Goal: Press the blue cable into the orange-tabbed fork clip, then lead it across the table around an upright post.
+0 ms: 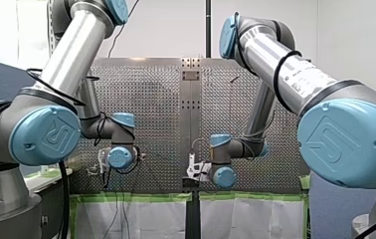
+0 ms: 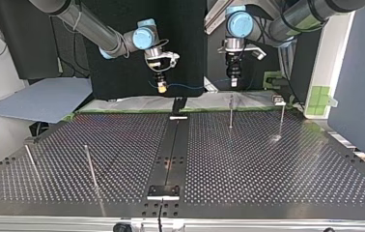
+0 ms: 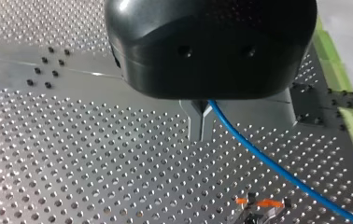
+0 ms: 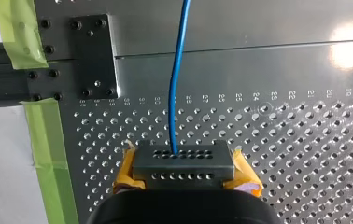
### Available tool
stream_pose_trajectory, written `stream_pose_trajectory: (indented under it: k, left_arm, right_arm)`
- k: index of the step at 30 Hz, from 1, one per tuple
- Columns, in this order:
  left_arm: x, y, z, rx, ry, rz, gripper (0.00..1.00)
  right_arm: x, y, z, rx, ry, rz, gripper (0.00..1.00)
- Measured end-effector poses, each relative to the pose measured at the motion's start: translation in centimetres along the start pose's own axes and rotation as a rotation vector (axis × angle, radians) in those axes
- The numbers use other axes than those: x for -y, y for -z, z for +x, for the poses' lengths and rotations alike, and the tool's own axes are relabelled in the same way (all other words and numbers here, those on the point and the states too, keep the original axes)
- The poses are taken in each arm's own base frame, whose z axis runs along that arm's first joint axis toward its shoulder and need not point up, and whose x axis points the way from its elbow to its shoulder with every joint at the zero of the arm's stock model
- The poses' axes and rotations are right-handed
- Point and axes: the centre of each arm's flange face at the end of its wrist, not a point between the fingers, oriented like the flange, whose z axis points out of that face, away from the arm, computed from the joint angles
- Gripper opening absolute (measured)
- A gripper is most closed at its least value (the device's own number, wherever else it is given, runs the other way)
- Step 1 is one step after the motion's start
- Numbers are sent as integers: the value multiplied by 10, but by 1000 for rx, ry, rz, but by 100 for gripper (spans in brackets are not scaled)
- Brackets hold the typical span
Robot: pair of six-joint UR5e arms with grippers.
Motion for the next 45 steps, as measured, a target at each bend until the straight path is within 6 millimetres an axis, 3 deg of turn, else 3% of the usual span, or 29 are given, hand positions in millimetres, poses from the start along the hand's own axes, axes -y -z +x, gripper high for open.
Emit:
stream_pose_trajectory:
  k: [9, 13, 21, 33, 45]
  left_arm:
    - [-3, -32, 20, -19, 30, -25, 2]
    - [-11, -35, 36, -54, 19, -45, 2]
    - [-27, -36, 64, -113, 1, -69, 2]
    - [-33, -75, 56, -123, 16, -78, 2]
    - [-50, -92, 50, -114, 32, -104, 2]
  right_arm:
    - [2, -6, -12, 16, 11, 19, 0]
    - [3, -11, -16, 25, 14, 20, 0]
    - [7, -28, -6, 24, 24, 23, 0]
    - [9, -37, 2, 11, 31, 24, 0]
    - [9, -41, 4, 17, 51, 24, 0]
